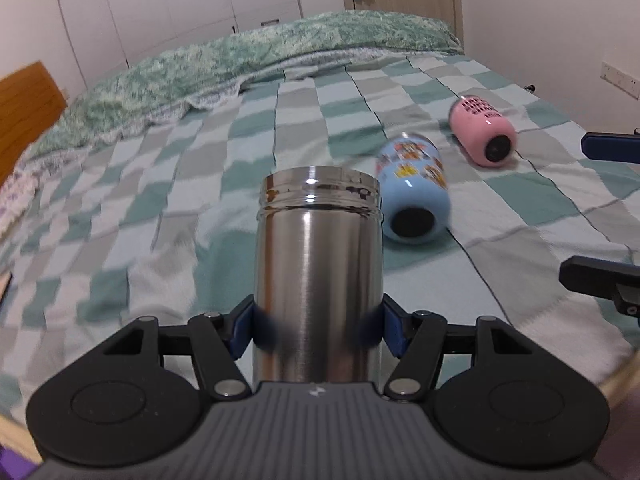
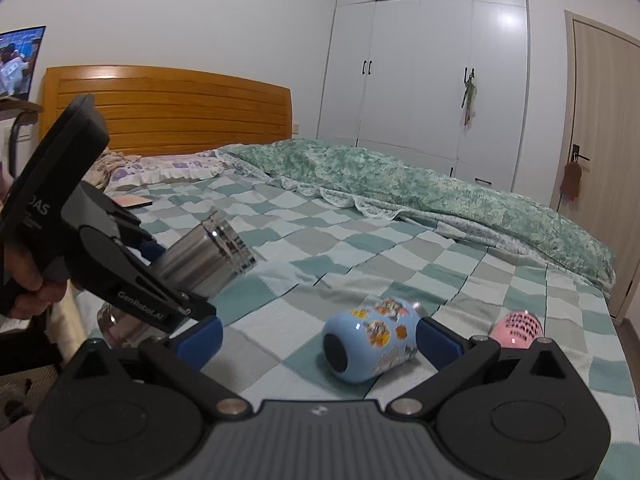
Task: Flip cup upright
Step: 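Lift the silver cup with the left gripper and carry it toward the right gripper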
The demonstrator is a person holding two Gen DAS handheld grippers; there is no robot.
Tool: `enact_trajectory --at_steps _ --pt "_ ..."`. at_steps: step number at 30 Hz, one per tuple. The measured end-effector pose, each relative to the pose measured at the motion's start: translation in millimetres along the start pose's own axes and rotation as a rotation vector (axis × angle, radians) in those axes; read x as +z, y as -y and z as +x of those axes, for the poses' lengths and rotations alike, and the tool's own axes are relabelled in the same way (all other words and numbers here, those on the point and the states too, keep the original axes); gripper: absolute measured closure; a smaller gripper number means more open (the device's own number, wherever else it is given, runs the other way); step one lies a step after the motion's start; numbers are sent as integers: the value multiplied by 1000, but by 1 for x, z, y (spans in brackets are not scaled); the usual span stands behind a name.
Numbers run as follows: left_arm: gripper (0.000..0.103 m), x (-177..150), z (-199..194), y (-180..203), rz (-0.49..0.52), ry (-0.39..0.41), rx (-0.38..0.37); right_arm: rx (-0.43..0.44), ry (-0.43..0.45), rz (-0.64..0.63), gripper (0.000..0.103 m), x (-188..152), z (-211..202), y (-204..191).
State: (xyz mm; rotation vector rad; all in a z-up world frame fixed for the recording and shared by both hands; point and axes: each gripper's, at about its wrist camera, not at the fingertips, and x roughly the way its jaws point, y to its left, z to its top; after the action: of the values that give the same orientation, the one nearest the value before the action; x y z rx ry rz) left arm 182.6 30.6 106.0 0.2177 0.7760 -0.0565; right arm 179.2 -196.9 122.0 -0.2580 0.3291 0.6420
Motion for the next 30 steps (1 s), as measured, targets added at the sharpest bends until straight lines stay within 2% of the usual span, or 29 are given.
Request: enact_trajectory --at_steps 4,8,12,21,23,25,26,27,30 --pt "40 -20 -7 12 -35 -42 -38 5 -17 3 0 -12 -17 -5" --pt "40 -33 -7 22 -58 -75 -41 6 -36 7 0 -23 -27 -8" --pt "40 -36 6 24 -118 -96 -36 -4 -51 17 0 -30 -32 -7" --pt "39 -33 28 26 -151 -118 -11 -35 -81 32 0 -39 -35 -5" --pt "36 -32 27 27 -137 -109 -13 -38 -85 32 0 -39 -34 -5" --pt "10 -30 19 29 -114 -76 -2 -41 -89 30 0 -39 -34 -6" --pt "3 -29 14 29 -105 -54 7 -42 -90 30 0 -39 -34 -6" --pt "0 -28 8 29 -96 -29 15 -44 -90 30 0 -38 -34 -6" --pt "0 -27 -7 24 -86 30 21 -46 -83 29 0 -33 -34 -9"
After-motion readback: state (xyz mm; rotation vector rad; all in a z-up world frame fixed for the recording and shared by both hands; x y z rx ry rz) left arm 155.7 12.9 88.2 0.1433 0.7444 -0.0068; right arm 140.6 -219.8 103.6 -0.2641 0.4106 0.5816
